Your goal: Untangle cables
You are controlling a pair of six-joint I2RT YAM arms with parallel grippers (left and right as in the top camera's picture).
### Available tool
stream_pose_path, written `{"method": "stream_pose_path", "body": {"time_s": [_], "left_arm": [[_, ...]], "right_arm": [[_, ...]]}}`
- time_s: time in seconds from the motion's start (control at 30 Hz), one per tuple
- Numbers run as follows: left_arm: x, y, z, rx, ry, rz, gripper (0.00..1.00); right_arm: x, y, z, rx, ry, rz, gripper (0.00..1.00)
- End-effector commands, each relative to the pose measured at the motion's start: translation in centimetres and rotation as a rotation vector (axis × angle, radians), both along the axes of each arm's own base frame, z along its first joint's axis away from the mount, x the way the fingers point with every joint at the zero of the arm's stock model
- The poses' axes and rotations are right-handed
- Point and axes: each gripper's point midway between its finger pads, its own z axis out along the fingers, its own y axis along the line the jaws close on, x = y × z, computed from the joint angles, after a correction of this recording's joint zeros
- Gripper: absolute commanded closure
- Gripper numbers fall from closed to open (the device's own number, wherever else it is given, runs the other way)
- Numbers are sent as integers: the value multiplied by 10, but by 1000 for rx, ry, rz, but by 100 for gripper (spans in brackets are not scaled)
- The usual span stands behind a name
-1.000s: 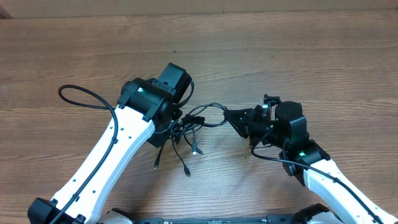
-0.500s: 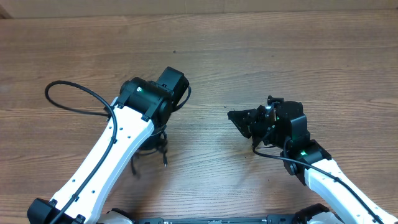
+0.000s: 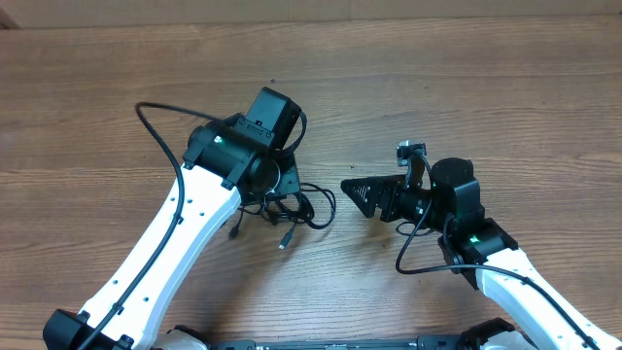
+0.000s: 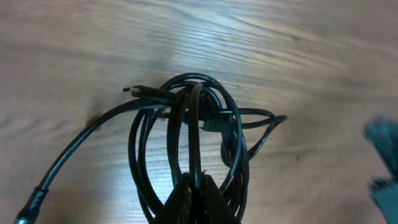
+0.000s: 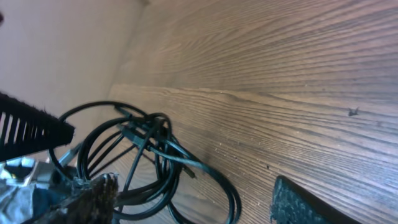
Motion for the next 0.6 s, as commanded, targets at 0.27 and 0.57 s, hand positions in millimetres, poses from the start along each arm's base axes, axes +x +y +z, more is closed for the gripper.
{"method": "stream_pose_path", "body": {"time_s": [0.27, 0.57], "left_arm": [[21, -62, 33, -154, -268, -690, 96], [3, -80, 39, -263, -274, -851, 96]], "right_arm": [[-21, 18, 16, 1, -169, 244, 22], [-28, 19, 11, -91, -322, 350, 55]]}}
